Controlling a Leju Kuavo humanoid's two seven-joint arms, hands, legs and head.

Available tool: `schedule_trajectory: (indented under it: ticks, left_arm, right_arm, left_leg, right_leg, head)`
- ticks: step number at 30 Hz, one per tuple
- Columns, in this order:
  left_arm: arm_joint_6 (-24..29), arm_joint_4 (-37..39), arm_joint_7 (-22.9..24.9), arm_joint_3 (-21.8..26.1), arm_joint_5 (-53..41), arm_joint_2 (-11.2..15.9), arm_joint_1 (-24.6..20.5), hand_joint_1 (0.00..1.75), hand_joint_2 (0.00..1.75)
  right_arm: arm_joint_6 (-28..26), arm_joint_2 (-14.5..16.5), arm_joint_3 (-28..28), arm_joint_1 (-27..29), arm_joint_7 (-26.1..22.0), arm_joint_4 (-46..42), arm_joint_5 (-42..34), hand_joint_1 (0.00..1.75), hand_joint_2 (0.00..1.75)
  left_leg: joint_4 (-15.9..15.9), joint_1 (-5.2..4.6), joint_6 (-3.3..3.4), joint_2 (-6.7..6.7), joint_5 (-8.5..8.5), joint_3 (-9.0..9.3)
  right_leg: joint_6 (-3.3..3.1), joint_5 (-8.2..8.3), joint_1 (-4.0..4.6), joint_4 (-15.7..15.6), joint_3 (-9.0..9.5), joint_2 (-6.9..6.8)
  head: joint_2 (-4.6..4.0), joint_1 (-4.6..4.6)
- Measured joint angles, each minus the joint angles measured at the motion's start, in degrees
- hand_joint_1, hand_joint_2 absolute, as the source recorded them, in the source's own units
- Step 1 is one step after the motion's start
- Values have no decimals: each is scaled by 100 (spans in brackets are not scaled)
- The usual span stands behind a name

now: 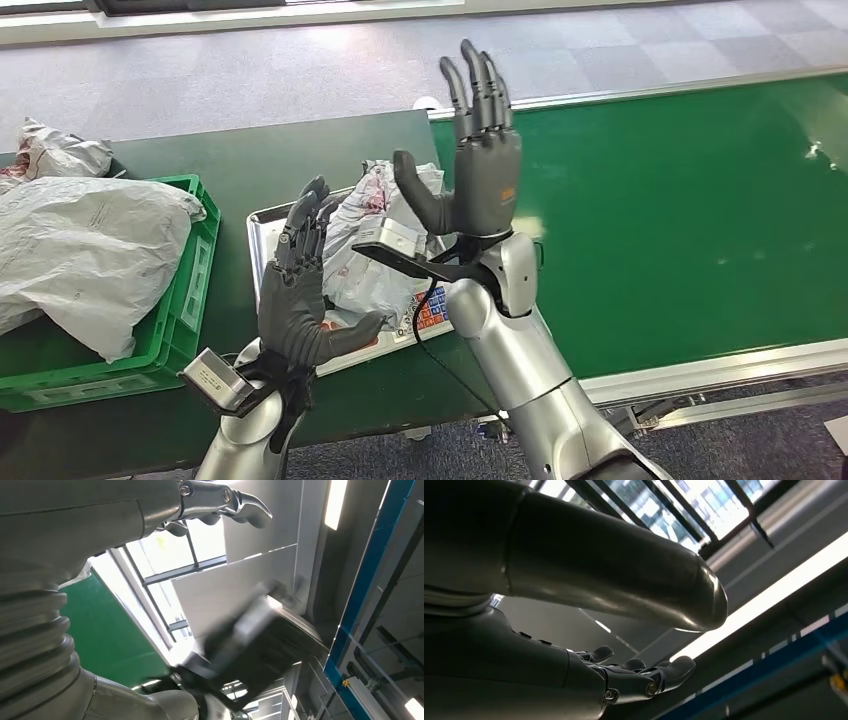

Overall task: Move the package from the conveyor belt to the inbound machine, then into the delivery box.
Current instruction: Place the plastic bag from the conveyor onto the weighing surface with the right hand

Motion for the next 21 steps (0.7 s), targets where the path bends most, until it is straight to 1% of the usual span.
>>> schedule_trajectory:
  ticks: [3, 6, 8, 10, 12, 15, 18, 21]
  left_arm:
    - [57, -2, 21, 0, -24, 0, 9, 0, 175]
    - [202, 14, 114, 0, -221, 0, 8, 0, 175]
    - [398, 91, 249, 0, -530, 1, -44, 0, 175]
    - [695, 296, 463, 0, -1030, 5, -205, 0, 175]
    - [1034, 711, 830, 0, -1767, 10, -546, 0, 175]
    - [1438, 1683, 1454, 0, -2985, 20, -1311, 0, 175]
    - [1561, 2452, 1638, 0, -3450, 24, -1882, 0, 175]
    - [1598, 2907, 1678, 0, -3521, 24, -2165, 0, 175]
  right_arm:
    - [-4, 4, -183, 510, -383, -1431, -543, 0, 0]
    - [-1, 6, -313, 988, -716, -2637, -890, 0, 0]
    - [0, 6, -404, 1276, -918, -3335, -1043, 0, 0]
    - [5, 1, -464, 1487, -1026, -3924, -1104, 0, 0]
    - [10, -11, -474, 1610, -1068, -4420, -1080, 0, 0]
    - [16, -28, -368, 1702, -1088, -4915, -1003, 0, 0]
    - [21, -41, -261, 1742, -1089, -5185, -974, 0, 0]
    - [26, -51, -208, 1771, -1088, -5345, -969, 0, 131]
  left_leg:
    - [0, -3, 5, 5, -4, 2]
    - [1, -4, 6, 5, -5, 4]
    - [1, -4, 7, 5, -5, 4]
    - [0, -4, 7, 7, -5, 5]
    - [1, -4, 8, 7, -3, 5]
    - [0, -4, 7, 11, 4, 5]
    - [0, -4, 2, 32, 8, 11]
    - [0, -3, -1, 36, 11, 13]
  right_leg:
    - [1, 0, -2, -1, 1, 2]
    - [1, 0, -3, -2, 1, 2]
    - [2, -1, -2, -3, 1, 2]
    - [2, 0, -3, -3, 0, 2]
    - [2, 1, -3, -3, 1, 1]
    - [-1, 10, -3, -2, 4, 1]
    - [-6, 20, -3, -2, 3, 16]
    - [-6, 22, -2, -1, 2, 25]
  head:
    - [0, 1]
    - [0, -1]
    - [0, 0]
    - [0, -1]
    - [0, -1]
    - [0, -1]
    - [0, 0]
    - [0, 1]
